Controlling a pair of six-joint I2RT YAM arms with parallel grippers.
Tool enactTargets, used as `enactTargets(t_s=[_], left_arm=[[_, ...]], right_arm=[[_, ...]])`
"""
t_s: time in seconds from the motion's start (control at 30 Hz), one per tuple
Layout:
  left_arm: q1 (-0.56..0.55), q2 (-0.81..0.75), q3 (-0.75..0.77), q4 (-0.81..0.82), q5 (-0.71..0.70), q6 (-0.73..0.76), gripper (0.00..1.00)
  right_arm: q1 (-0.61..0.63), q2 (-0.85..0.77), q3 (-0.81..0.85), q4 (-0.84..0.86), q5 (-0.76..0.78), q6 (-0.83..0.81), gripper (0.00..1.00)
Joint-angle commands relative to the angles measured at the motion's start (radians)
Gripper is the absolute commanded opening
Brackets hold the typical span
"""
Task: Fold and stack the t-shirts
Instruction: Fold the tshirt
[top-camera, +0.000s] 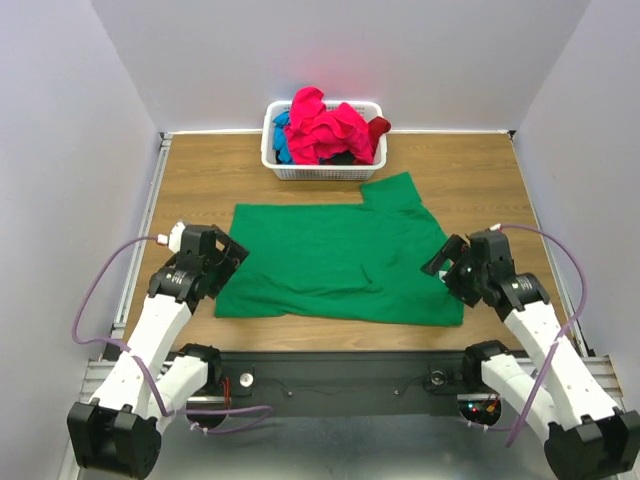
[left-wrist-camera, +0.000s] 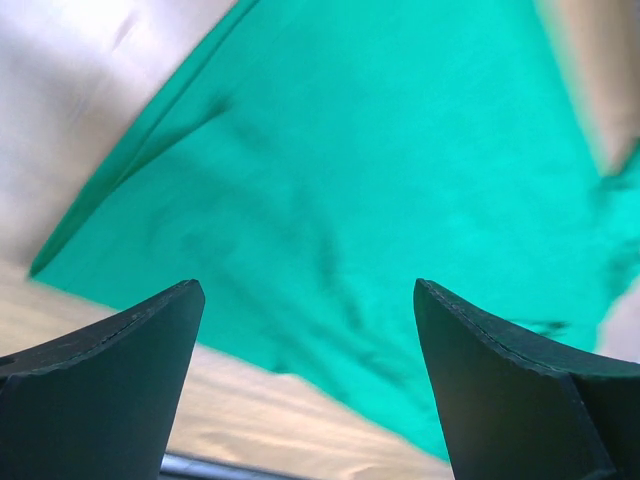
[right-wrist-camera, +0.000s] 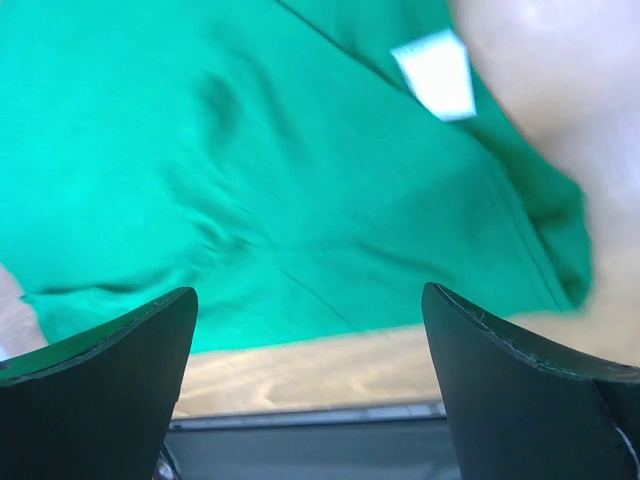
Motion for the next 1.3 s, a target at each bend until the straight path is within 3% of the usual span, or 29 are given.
enactTargets(t_s=[0.0,0.13,0.33,0.5,0.83,0.97,1.07,1.17,1.27], left_arm=[[-0.005,0.032,0.062,0.070,-0.012,0.023,0.99],[-0.005,0.132,0.070,0.224,0.060,0.078,0.99],[0.000,0.391,0.281,0.264,-0.087,0.173,0.98],[0.070,0.603,0.444,0.302,-0.087,0.265,0.98],[0.133,1.019,0.787,0.268,-0.078,0.375,0.98],[0.139,1.143,0.890,0.244,-0.093,0.403,0.91],[0.144,1.214,0.933,0.224,-0.085,0.414,0.79],[0.144,1.237,0.904,0.251,-0.050,0.412,0.63],[0.143,1.226,0.851,0.267,-0.035,0.402,0.60]], right_arm=[[-0.009,0.063,0.035,0.162,-0.070,-0.101,1.00],[-0.009,0.232,0.078,0.293,-0.107,-0.136,1.00],[-0.009,0.470,0.339,0.385,0.101,-0.270,1.00],[-0.019,0.759,0.554,0.432,0.269,-0.418,1.00],[-0.101,1.160,0.920,0.489,0.056,-0.523,1.00],[-0.119,1.284,1.015,0.489,0.091,-0.525,1.00],[-0.144,1.336,1.063,0.489,0.080,-0.523,1.00],[-0.151,1.361,1.088,0.489,0.065,-0.531,1.00],[-0.153,1.383,1.094,0.489,0.069,-0.535,1.00]])
